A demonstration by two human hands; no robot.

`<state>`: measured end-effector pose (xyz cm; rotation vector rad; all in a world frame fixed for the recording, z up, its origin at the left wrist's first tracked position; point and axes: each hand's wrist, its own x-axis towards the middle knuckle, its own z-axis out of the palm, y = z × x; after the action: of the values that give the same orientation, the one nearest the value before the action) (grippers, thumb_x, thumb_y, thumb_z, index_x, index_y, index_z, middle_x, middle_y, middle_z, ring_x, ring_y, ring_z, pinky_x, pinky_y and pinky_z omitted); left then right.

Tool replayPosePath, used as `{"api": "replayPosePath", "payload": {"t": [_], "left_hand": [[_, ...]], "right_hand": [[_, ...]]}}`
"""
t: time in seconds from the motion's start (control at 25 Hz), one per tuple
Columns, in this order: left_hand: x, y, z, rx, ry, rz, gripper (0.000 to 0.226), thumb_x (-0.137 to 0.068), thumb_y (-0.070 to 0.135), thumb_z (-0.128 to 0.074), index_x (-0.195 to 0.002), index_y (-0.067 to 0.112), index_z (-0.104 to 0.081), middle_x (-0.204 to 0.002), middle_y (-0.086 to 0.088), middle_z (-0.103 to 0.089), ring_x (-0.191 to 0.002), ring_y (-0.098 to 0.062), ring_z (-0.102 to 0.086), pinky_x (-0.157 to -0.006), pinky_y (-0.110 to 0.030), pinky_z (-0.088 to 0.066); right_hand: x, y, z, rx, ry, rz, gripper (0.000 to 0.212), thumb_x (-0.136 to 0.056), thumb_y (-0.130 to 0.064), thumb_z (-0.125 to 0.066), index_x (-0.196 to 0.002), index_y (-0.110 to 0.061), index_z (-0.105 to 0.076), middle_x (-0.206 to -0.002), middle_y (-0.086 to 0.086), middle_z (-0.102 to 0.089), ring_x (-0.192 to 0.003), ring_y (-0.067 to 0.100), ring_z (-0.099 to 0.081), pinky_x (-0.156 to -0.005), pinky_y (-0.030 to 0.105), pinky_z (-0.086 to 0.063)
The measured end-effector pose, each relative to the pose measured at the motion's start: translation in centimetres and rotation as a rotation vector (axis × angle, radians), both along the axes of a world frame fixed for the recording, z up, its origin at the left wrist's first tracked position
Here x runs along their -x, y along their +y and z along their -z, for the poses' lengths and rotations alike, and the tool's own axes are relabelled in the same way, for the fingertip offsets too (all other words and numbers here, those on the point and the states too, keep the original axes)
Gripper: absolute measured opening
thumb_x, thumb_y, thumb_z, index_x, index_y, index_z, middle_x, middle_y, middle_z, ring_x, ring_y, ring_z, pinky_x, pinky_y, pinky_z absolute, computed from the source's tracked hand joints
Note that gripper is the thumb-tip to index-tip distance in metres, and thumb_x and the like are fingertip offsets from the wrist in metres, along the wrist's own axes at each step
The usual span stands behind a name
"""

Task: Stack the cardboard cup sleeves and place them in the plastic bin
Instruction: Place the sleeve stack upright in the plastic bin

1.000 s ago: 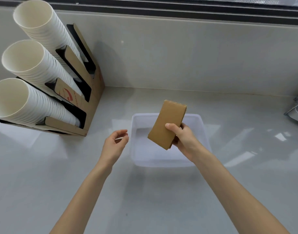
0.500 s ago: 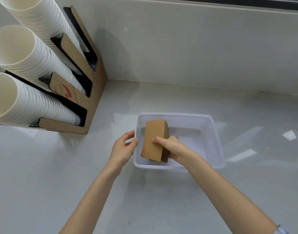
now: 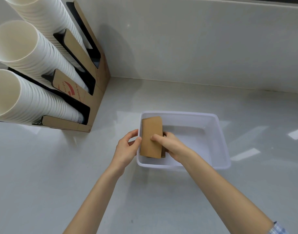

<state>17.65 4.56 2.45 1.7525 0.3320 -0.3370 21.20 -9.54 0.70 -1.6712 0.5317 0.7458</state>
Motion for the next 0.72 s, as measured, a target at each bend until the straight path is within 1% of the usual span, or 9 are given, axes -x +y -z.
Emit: {"api": "replayPosePath", "payload": {"t": [0.04, 0.12, 0.28, 0.32, 0.4, 0.48, 0.56, 0.64, 0.72], "left_hand": [[0.01, 0.03, 0.07, -0.006, 0.001, 0.002, 0.034, -0.093, 0.023, -0.045, -0.127, 0.021, -0.048, -0.115, 0.009, -0.051, -0.089, -0.002, -0.055, -0.076, -0.027, -0.049], [0.03, 0.01, 0.15, -0.011, 0.005, 0.002, 0.036, -0.093, 0.023, -0.045, -0.128, 0.02, -0.048, -0.116, 0.008, -0.051, -0.091, -0.006, -0.055, -0.08, -0.03, -0.046], [-0.03, 0.03, 0.22, -0.013, 0.004, -0.006, 0.036, -0.093, 0.023, -0.044, -0.128, 0.02, -0.048, -0.119, 0.006, -0.052, -0.095, -0.01, -0.056, -0.083, -0.032, -0.047], [-0.06, 0.01, 0.25, -0.012, 0.003, -0.007, 0.035, -0.093, 0.022, -0.044, -0.127, 0.02, -0.049, -0.118, 0.006, -0.053, -0.093, -0.008, -0.056, -0.082, -0.032, -0.047], [-0.09, -0.03, 0.26, -0.003, 0.0, -0.012, 0.035, -0.093, 0.022, -0.044, -0.127, 0.02, -0.049, -0.116, 0.006, -0.053, -0.088, 0.0, -0.055, -0.078, -0.03, -0.049], [-0.07, 0.03, 0.24, 0.004, -0.003, -0.016, 0.035, -0.092, 0.021, -0.045, -0.127, 0.02, -0.049, -0.115, 0.006, -0.054, -0.089, -0.001, -0.057, -0.076, -0.029, -0.051], [-0.12, 0.12, 0.21, -0.005, -0.001, -0.013, 0.035, -0.092, 0.022, -0.045, -0.127, 0.02, -0.049, -0.118, 0.005, -0.054, -0.093, -0.008, -0.058, -0.076, -0.028, -0.051], [-0.09, 0.07, 0.22, -0.008, -0.002, -0.011, 0.035, -0.092, 0.022, -0.045, -0.127, 0.02, -0.049, -0.117, 0.006, -0.054, -0.092, -0.007, -0.057, -0.072, -0.026, -0.05], [-0.03, 0.0, 0.24, -0.013, -0.006, -0.011, 0.035, -0.092, 0.022, -0.045, -0.127, 0.02, -0.049, -0.116, 0.007, -0.054, -0.091, -0.006, -0.057, -0.074, -0.027, -0.049]], "right_hand": [[0.06, 0.15, -0.02, 0.037, -0.001, -0.01, 0.087, -0.046, -0.052, -0.061, -0.124, -0.015, -0.047, -0.131, 0.008, -0.047, -0.111, 0.026, -0.054, -0.096, 0.039, -0.049], [0.11, 0.3, 0.12, 0.06, -0.006, -0.015, 0.091, -0.042, -0.054, -0.057, -0.124, -0.016, -0.048, -0.132, 0.006, -0.045, -0.111, 0.026, -0.054, -0.099, 0.039, -0.047], [0.49, 0.57, 0.2, 0.055, -0.026, 0.002, 0.07, -0.065, -0.049, -0.058, -0.124, -0.013, -0.05, -0.131, 0.008, -0.051, -0.114, 0.025, -0.054, -0.097, 0.036, -0.047], [0.57, 0.65, 0.23, 0.088, -0.03, -0.005, 0.073, -0.063, -0.054, -0.057, -0.124, -0.015, -0.051, -0.131, 0.008, -0.052, -0.116, 0.026, -0.052, -0.098, 0.035, -0.046], [0.63, 0.95, 0.41, 0.139, -0.034, -0.012, 0.094, -0.045, -0.068, -0.052, -0.124, -0.019, -0.052, -0.131, 0.008, -0.051, -0.12, 0.027, -0.049, -0.103, 0.039, -0.043], [0.67, 1.15, 0.31, 0.13, -0.036, -0.007, 0.101, -0.04, -0.074, -0.049, -0.125, -0.018, -0.051, -0.133, 0.007, -0.049, -0.119, 0.028, -0.049, -0.103, 0.042, -0.043], [0.7, 1.04, 0.06, 0.12, -0.032, 0.016, 0.092, -0.053, -0.072, -0.051, -0.127, -0.016, -0.049, -0.135, 0.006, -0.046, -0.119, 0.029, -0.05, -0.104, 0.043, -0.043], [0.67, 0.79, 0.22, 0.086, -0.036, 0.034, 0.08, -0.068, -0.068, -0.05, -0.129, -0.016, -0.046, -0.138, 0.005, -0.043, -0.12, 0.029, -0.049, -0.105, 0.044, -0.041], [0.74, 0.81, 0.14, 0.077, -0.033, 0.027, 0.085, -0.063, -0.071, -0.047, -0.13, -0.018, -0.046, -0.138, 0.005, -0.043, -0.121, 0.028, -0.049, -0.107, 0.044, -0.04]]}}
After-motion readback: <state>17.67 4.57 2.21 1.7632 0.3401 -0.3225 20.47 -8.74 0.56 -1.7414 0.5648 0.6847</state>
